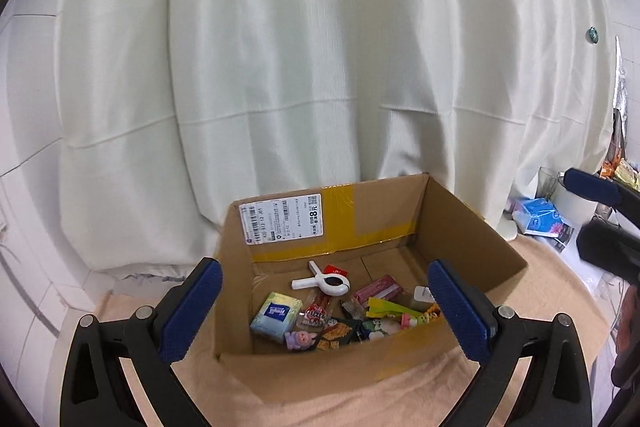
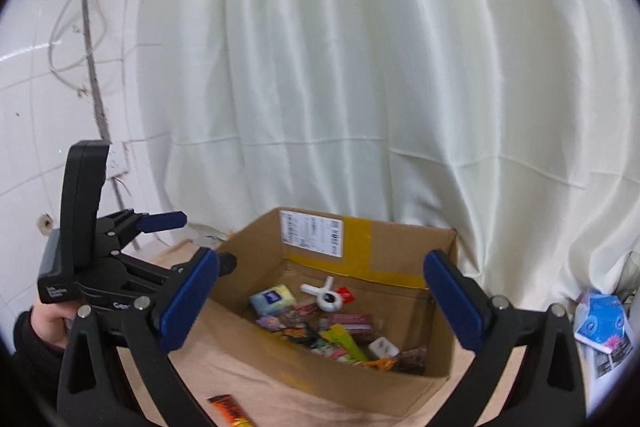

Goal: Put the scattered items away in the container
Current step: 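Withdraw both tools and move the right tool toward the orange sausage snack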

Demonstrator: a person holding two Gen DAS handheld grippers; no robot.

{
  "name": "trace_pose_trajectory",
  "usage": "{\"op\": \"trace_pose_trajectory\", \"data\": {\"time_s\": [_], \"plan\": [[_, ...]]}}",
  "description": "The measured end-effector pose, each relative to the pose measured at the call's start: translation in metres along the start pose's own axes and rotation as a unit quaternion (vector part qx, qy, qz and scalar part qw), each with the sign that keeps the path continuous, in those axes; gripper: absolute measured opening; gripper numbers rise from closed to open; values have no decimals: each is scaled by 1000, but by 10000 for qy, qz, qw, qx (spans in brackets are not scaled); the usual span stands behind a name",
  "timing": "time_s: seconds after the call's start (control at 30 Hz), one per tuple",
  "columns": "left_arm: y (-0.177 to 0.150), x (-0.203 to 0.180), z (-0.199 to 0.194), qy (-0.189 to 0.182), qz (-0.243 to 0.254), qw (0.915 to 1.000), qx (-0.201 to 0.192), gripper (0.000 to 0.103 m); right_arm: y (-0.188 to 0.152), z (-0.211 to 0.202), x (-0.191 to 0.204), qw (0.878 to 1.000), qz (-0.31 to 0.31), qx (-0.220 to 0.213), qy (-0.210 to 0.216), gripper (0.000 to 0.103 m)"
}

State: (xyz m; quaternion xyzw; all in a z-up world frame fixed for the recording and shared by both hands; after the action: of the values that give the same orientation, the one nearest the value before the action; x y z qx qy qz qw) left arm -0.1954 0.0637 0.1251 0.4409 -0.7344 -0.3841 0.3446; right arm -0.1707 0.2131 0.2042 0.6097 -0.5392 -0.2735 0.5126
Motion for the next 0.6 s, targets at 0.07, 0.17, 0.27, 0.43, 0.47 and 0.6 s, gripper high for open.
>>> {"op": "trace_pose_trajectory", "data": {"time_s": [0.07, 0.17, 0.27, 0.43, 0.47, 0.6], "plan": [[-6, -1, -10, 10, -33, 10000, -22, 103, -9, -7, 8, 9999, -77, 72, 78, 103], [-20, -5, -18, -9, -65, 10000, -11, 103, -27, -8, 17, 9993, -271, 267, -53, 103], [-36, -9, -23, -26, -114, 9999, 9, 103, -48, -10, 23, 9986, -406, 316, -85, 103], [-66, -20, -24, -21, -144, 9999, 62, 103, -81, -7, 19, 9982, -159, 562, -137, 103], [-71, -22, -23, -7, -143, 9999, 76, 103, -88, -8, 19, 9985, -124, 527, -78, 103], [-94, -29, -19, -26, -205, 9996, 168, 103, -107, -13, 14, 9992, -59, 389, -42, 103]]}}
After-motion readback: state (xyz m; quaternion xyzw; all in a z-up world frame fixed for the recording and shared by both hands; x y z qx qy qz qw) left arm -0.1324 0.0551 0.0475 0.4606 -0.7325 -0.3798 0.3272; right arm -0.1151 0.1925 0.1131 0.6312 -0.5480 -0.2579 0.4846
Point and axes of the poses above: each gripper's, at about its wrist camera, not at the fingertips, and z roughly the way its jaws point, x to its left, y to its top, the point moved 7 cm from there along z, roughly the way its jaws point, and after that the axes turned 10 degrees about z, right-handed, at the moved point
